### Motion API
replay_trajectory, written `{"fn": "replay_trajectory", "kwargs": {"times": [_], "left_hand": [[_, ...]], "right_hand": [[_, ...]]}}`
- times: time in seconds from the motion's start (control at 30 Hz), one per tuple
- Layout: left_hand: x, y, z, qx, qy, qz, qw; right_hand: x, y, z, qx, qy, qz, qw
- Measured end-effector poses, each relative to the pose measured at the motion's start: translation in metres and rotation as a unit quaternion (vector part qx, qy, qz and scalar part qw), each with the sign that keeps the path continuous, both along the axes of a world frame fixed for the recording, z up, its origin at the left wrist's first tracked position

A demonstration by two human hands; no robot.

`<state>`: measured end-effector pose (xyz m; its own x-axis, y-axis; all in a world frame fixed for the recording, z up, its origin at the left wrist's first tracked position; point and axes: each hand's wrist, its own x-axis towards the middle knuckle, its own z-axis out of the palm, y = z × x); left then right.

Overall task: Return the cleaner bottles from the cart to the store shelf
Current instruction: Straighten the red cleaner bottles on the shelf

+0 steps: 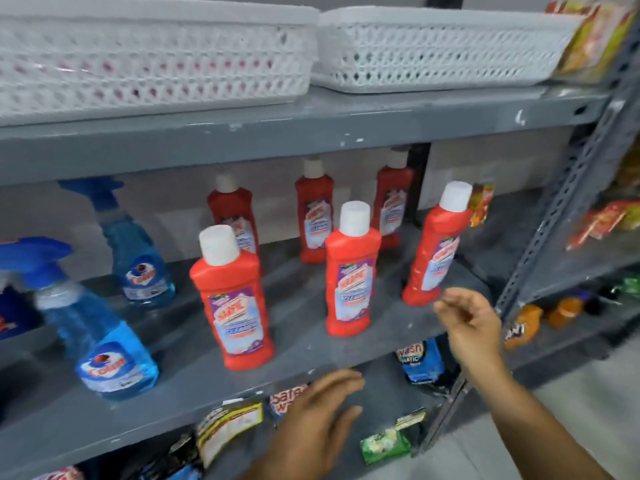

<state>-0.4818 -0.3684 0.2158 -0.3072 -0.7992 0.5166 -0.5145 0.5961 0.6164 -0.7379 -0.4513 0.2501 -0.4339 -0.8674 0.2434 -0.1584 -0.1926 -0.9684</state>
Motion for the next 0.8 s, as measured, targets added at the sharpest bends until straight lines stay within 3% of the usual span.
{"fn": "replay_trajectory", "kwargs": {"times": [0.1,0.27,0.37,0.5,0.6,0.67,0.8], "left_hand": [[-0.081,-0.048,0.006,0.148,0.079,0.002,0.986],[-0.182,-0.131,0.019,0.339,0.152,0.082,0.925],[-0.211,-0.147,0.015,0.301,0.142,0.09,0.939],[-0.226,-0.158,0.019,0.28,0.145,0.075,0.946],[-0.225,-0.14,0.021,0.273,0.188,0.114,0.936],[-0.203,-0.108,0.012,0.2,0.242,0.194,0.93],[-0.132,-0.063,-0.005,0.08,0.275,0.396,0.872]], "right_hand": [[-0.046,-0.042,0.007,0.053,0.025,0.074,0.996],[-0.077,-0.08,-0.006,0.12,0.114,0.241,0.957],[-0.087,-0.089,-0.02,0.101,0.103,0.288,0.947],[-0.103,-0.101,-0.02,0.086,0.079,0.277,0.954],[-0.103,-0.09,-0.03,0.04,0.126,0.134,0.982],[-0.093,-0.071,-0.036,-0.037,0.158,0.103,0.981],[-0.049,-0.053,-0.039,-0.037,0.211,0.32,0.923]]}}
